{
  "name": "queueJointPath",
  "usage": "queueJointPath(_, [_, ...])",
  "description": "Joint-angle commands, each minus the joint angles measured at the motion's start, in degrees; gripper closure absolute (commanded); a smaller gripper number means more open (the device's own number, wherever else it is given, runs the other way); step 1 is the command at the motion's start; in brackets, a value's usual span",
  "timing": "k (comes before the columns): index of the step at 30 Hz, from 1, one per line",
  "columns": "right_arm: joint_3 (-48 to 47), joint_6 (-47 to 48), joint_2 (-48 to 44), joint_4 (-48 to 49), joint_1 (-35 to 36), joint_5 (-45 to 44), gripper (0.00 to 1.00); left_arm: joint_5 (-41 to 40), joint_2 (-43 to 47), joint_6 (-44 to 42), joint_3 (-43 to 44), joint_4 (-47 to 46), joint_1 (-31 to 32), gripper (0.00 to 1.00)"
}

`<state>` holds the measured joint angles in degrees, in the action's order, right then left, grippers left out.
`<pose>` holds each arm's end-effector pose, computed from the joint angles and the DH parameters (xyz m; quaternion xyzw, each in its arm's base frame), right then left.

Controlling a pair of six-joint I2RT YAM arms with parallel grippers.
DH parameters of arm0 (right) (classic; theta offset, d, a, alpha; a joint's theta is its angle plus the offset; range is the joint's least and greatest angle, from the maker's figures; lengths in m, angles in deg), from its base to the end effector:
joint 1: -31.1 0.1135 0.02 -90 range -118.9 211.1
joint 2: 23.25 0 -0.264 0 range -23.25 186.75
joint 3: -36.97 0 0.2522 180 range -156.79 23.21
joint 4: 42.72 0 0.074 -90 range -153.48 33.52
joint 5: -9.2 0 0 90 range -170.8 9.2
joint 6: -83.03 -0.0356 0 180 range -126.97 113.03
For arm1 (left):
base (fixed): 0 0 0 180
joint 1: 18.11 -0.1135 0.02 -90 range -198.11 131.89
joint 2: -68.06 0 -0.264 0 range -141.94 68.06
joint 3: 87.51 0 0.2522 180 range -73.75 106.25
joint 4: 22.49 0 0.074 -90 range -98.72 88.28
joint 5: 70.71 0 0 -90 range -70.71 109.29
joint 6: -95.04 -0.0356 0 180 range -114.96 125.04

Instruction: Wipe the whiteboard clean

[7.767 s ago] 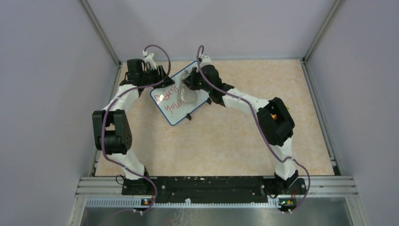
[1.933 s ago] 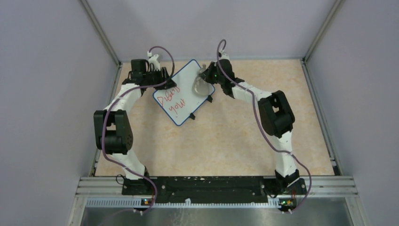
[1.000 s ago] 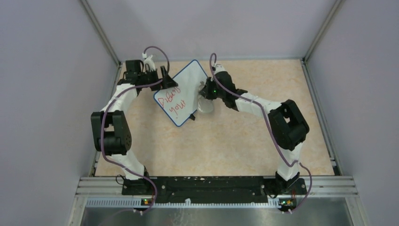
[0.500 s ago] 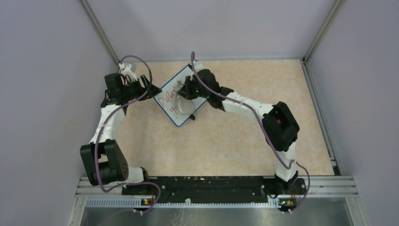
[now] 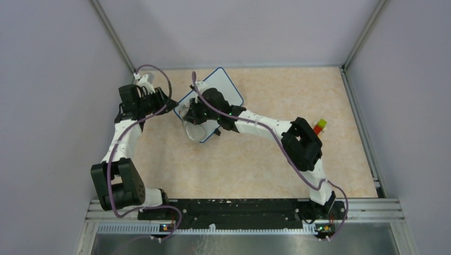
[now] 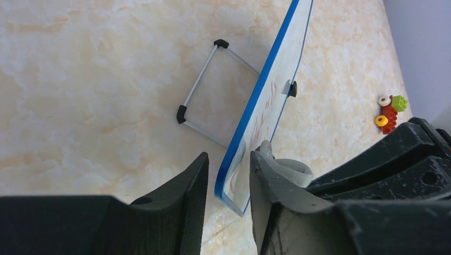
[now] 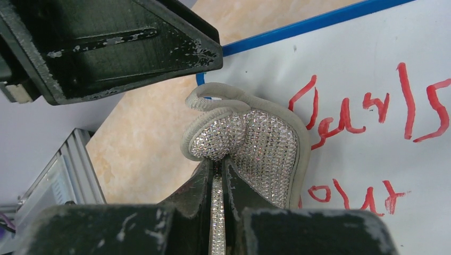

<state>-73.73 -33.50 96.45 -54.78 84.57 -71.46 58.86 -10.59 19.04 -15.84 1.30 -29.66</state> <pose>0.2940 0.4066 0.2642 -0.2362 0.7883 0.4140 0.3890 0.3039 0.0390 0.2898 -0.0178 0.8348 -0.3041 0.4586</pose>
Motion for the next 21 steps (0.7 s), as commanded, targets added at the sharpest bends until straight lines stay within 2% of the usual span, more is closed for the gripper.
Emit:
queueJointPath(1, [-4.17, 0.79, 1.18, 0.77, 0.23, -0.25, 1.0, 2.87, -0.52, -0.55, -0.12, -2.97, -0.23, 0.62])
queueJointPath(16, [-12.85, -1.05, 5.97, -3.28, 1.96, -9.17, 1.0, 5.75, -1.6, -0.49, -1.17, -4.22, -0.23, 0.76])
queueJointPath(21, [-16.25, -1.64, 8.82, -5.46, 3.15, -13.05, 1.0, 7.54, -1.85, -0.04, -1.69, -5.16, -0.14, 0.88])
